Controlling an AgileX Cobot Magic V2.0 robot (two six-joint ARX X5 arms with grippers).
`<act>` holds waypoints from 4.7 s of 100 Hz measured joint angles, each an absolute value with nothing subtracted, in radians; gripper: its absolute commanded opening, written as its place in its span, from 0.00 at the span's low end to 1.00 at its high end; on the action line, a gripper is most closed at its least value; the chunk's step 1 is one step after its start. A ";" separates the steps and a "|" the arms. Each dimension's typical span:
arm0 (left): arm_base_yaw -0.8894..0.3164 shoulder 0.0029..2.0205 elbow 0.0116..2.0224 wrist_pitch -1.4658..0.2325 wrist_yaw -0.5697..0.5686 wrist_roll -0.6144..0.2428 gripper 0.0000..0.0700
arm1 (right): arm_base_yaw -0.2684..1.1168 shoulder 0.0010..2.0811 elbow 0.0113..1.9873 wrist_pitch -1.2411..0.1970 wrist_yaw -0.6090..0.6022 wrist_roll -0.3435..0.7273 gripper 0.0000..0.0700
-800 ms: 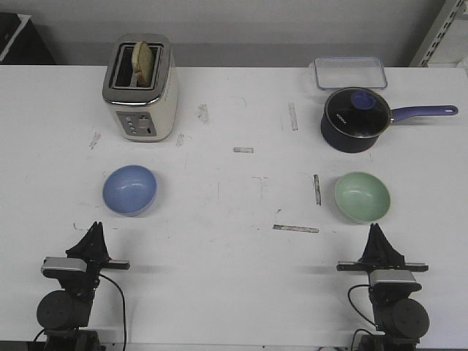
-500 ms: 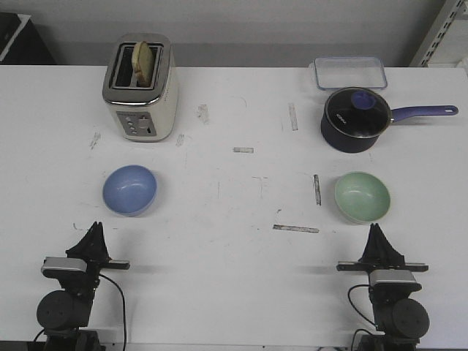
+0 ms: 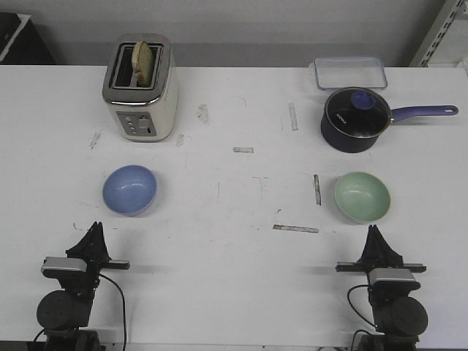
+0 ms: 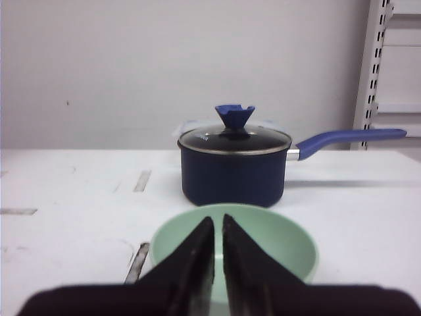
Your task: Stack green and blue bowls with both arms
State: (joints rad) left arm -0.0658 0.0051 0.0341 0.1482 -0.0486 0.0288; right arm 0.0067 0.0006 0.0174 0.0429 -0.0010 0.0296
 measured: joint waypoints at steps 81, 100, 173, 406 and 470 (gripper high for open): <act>-0.066 0.005 0.034 0.148 -0.049 0.029 0.00 | 0.007 0.543 0.451 -0.350 -0.026 0.080 0.01; -0.066 0.005 0.034 0.148 -0.049 0.029 0.00 | 0.007 0.752 0.608 -0.398 -0.026 0.081 0.01; -0.066 0.005 0.034 0.148 -0.049 0.029 0.00 | -0.242 1.275 1.120 -0.815 -0.183 0.231 0.52; -0.066 0.005 0.034 0.148 -0.049 0.029 0.00 | 0.448 1.668 1.121 -0.354 -0.311 0.530 0.02; -0.066 0.005 0.034 0.147 -0.049 0.029 0.00 | 0.451 1.679 1.121 -0.347 -0.284 0.547 0.70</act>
